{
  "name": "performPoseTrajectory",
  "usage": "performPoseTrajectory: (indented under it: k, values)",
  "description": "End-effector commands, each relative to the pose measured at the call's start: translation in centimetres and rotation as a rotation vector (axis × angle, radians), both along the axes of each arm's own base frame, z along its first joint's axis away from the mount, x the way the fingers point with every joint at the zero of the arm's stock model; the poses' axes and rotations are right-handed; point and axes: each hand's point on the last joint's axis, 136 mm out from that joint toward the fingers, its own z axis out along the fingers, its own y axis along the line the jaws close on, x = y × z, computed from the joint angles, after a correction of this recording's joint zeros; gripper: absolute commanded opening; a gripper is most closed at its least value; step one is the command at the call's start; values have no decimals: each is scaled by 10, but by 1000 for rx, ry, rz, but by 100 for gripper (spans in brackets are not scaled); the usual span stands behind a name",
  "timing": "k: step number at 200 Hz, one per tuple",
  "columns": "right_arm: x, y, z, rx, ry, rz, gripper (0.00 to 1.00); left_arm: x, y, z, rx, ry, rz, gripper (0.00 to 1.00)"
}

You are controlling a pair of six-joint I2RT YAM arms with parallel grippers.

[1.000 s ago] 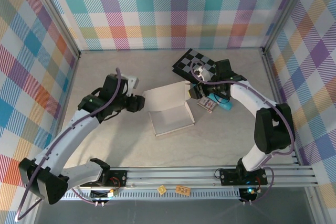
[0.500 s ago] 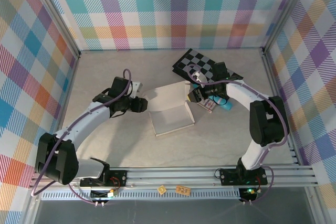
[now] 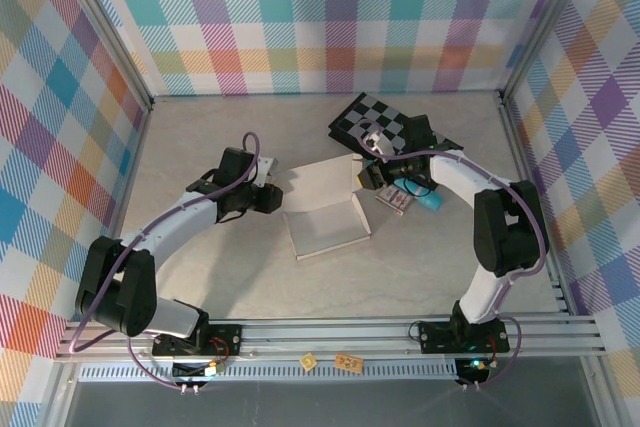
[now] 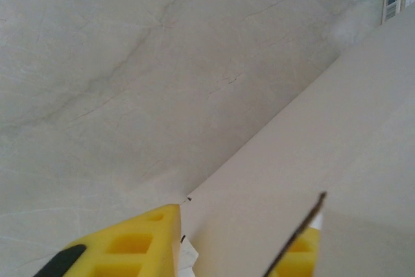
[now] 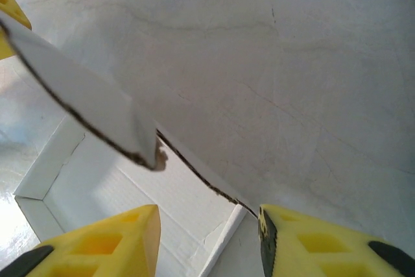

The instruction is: Fold the paper box

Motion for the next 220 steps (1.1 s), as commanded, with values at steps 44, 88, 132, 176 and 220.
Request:
performPoseTrajectory:
  k: [44,88,132,176,220]
  values:
    - [16,4,-1,-28,-46,11,42,1,-5,-7,11,0,-24,19]
    - [17,15,-7,-52,-49,45,43,2,-5,-9,18,4,-29,19]
    - [16,22,-11,-70,-55,66,38,5,-5,-8,24,2,-31,18]
    - [15,22,-12,-94,-60,69,25,9,-4,-7,38,-2,-25,15]
    - [8,20,-10,-106,-71,60,9,14,-6,-1,27,-15,-15,10]
